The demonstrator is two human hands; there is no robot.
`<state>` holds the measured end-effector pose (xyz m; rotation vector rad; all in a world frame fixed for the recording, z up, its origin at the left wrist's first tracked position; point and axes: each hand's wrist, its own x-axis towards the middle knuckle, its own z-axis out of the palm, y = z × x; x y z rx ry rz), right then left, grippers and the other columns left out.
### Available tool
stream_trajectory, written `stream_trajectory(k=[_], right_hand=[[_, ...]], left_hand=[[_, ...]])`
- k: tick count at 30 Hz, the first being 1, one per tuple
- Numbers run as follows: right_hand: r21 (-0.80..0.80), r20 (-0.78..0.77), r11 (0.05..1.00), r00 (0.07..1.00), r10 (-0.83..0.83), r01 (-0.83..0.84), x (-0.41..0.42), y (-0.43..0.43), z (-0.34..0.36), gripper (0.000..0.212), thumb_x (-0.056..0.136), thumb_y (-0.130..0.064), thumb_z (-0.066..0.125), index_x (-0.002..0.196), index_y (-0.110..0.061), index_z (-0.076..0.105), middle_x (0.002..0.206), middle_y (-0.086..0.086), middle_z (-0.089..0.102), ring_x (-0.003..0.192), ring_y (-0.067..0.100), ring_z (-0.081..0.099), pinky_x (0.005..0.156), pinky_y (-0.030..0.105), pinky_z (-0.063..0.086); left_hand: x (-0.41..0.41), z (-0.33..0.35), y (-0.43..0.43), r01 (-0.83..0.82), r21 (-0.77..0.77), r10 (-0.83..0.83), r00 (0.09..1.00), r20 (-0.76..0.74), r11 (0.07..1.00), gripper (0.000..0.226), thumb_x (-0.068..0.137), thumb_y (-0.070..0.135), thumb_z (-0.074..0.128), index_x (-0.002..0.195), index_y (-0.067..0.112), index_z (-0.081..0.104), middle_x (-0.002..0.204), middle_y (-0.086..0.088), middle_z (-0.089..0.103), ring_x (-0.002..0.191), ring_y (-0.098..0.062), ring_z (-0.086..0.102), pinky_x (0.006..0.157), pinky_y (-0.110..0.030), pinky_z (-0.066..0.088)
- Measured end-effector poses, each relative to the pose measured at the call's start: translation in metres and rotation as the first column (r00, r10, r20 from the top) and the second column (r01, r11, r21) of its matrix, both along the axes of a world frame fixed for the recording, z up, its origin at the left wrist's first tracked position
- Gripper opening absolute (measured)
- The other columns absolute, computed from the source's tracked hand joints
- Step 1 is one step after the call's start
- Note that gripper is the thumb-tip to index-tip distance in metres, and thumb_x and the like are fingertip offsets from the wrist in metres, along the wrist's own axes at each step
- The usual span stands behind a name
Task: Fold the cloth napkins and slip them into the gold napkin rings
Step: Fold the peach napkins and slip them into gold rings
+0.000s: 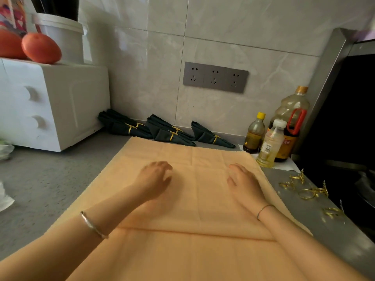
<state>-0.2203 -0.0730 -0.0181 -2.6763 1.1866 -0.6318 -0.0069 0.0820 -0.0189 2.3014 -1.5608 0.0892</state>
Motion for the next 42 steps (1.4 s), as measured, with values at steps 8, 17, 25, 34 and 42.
stream_trajectory(k=[8,17,25,34,42], right_hand=[[0.188,0.005,0.96,0.978,0.209,-0.206,0.025,0.092,-0.008,0.046,0.098,-0.012,0.033,0.145,-0.013,0.035,0.155,-0.001,0.025,0.142,0.011,0.022,0.116,0.023,0.014],[0.16,-0.227,0.98,0.962,0.152,-0.117,0.015,0.106,-0.026,0.048,0.102,-0.036,0.022,0.15,-0.031,0.016,0.159,-0.009,0.005,0.146,0.017,0.001,0.117,0.04,0.0],[0.161,-0.316,0.987,0.948,0.042,0.01,-0.019,0.088,-0.026,0.051,0.1,-0.045,0.015,0.149,-0.039,0.006,0.159,-0.01,-0.002,0.146,0.019,-0.004,0.117,0.045,-0.001],[0.132,-0.326,0.976,0.937,-0.125,0.176,-0.095,0.047,-0.026,0.058,0.099,-0.049,0.015,0.152,-0.027,0.005,0.159,-0.007,-0.001,0.146,0.011,0.0,0.118,0.035,0.002],[0.181,-0.314,0.962,0.939,-0.142,0.206,-0.124,0.044,-0.019,0.06,0.1,-0.048,0.015,0.152,-0.02,0.006,0.159,-0.004,0.0,0.146,0.011,-0.001,0.119,0.034,0.0]], left_hand=[[-0.08,-0.014,0.028,0.076,0.308,-0.083,0.996,0.01,0.948,0.051,0.103,0.032,0.02,0.151,0.014,0.016,0.159,-0.001,0.012,0.145,-0.021,0.012,0.116,-0.041,0.014],[-0.082,-0.024,0.037,0.049,0.249,-0.055,0.998,0.014,0.967,0.053,0.104,0.038,0.016,0.153,0.023,0.004,0.161,0.006,0.0,0.148,-0.015,0.0,0.119,-0.037,0.002],[-0.065,-0.027,0.05,0.009,0.247,-0.009,1.0,-0.002,0.969,0.065,0.094,0.064,0.014,0.152,0.036,0.007,0.161,0.008,0.001,0.148,-0.016,0.001,0.118,-0.041,0.002],[-0.024,-0.027,0.076,-0.071,0.271,0.071,0.997,0.01,0.96,0.062,0.095,0.063,0.016,0.151,0.04,0.005,0.16,0.008,0.001,0.148,-0.018,0.001,0.119,-0.043,0.002],[-0.007,-0.02,0.097,-0.118,0.31,0.134,0.991,-0.031,0.943,0.065,0.093,0.064,0.014,0.151,0.037,0.006,0.161,0.003,0.001,0.148,-0.021,-0.001,0.119,-0.044,0.001]])
